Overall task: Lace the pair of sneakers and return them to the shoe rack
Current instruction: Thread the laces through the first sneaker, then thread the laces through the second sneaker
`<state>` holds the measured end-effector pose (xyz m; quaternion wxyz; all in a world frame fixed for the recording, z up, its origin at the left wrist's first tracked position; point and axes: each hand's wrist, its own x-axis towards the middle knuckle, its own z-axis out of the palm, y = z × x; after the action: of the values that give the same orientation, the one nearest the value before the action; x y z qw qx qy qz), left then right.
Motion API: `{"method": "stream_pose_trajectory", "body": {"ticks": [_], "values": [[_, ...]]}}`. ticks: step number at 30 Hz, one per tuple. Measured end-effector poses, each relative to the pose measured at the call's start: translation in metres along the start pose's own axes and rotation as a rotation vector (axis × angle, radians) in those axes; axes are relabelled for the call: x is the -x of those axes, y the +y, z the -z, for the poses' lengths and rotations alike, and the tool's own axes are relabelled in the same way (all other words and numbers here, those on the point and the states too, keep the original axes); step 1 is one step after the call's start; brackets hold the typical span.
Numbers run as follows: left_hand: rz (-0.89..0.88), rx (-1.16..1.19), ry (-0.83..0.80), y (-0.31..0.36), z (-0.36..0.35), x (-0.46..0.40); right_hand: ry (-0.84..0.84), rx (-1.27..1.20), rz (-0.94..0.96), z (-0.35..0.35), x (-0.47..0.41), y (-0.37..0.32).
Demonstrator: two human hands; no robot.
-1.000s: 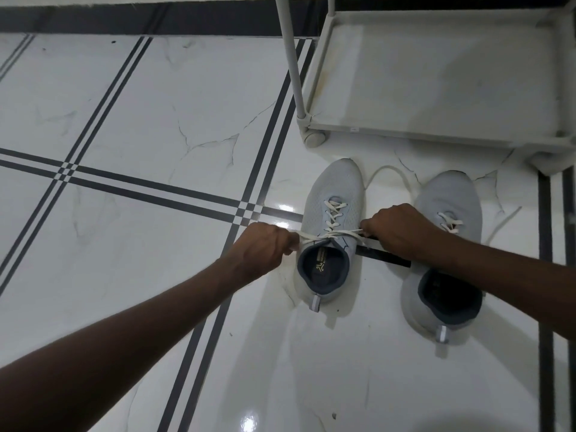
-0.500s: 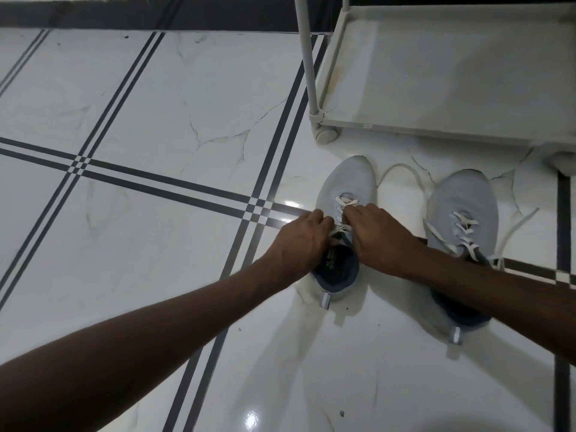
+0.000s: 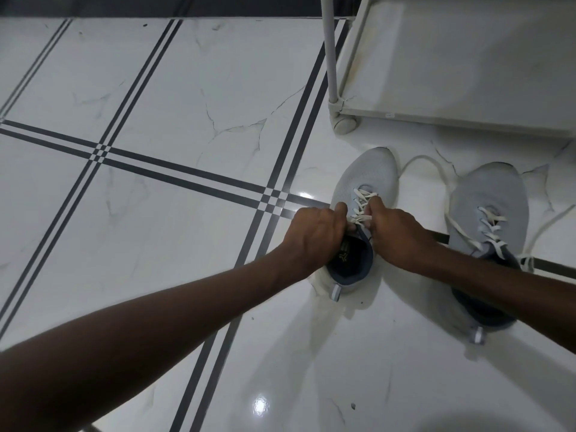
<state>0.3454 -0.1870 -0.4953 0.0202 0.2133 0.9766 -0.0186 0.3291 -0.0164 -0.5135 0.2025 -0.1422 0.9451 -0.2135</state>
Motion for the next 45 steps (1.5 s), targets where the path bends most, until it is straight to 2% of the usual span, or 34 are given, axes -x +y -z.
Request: {"method": "stream_pose_trajectory", "body": {"ticks": [3,5,8,12,16,19,24,27,31,35,37,40,45], "values": [[-0.021,-0.013,-0.058,-0.002,0.004,-0.002,0.080,0.345,0.230,0.010,0.001,0.014],[-0.075,0.000,-0.101,-0.008,0.010,-0.005,0.099,0.457,0.361,0.014,0.000,0.027],[-0.135,0.007,-0.192,-0.020,0.011,-0.007,0.057,0.464,0.436,0.016,-0.004,0.042],[-0.116,0.068,-0.210,-0.024,0.002,-0.002,0.081,0.425,0.468,0.016,-0.006,0.045],[-0.173,0.106,-0.188,-0.028,-0.007,-0.003,0.103,0.382,0.507,0.016,-0.005,0.046],[-0.138,0.143,-0.233,-0.028,-0.006,-0.006,0.113,0.504,0.533,0.024,-0.002,0.045],[-0.113,0.109,-0.031,-0.024,0.018,-0.035,0.072,0.496,0.356,0.076,0.008,0.060],[-0.240,0.187,0.029,0.010,0.031,-0.070,-0.006,0.292,0.165,0.108,0.034,0.089],[-0.436,0.318,-0.077,0.072,0.030,-0.103,0.068,0.097,-0.035,0.106,0.087,0.130],[-0.631,0.286,-0.092,0.124,0.015,-0.107,0.130,-0.115,-0.175,0.068,0.127,0.142],[-0.622,0.240,-0.105,0.135,0.007,-0.104,0.149,-0.219,-0.237,0.059,0.135,0.143],[-0.540,0.304,-0.148,0.138,0.003,-0.100,0.157,-0.294,-0.272,0.059,0.136,0.149],[-0.463,0.388,-0.341,0.131,0.003,-0.103,0.112,-0.114,-0.142,0.061,0.129,0.157]]}}
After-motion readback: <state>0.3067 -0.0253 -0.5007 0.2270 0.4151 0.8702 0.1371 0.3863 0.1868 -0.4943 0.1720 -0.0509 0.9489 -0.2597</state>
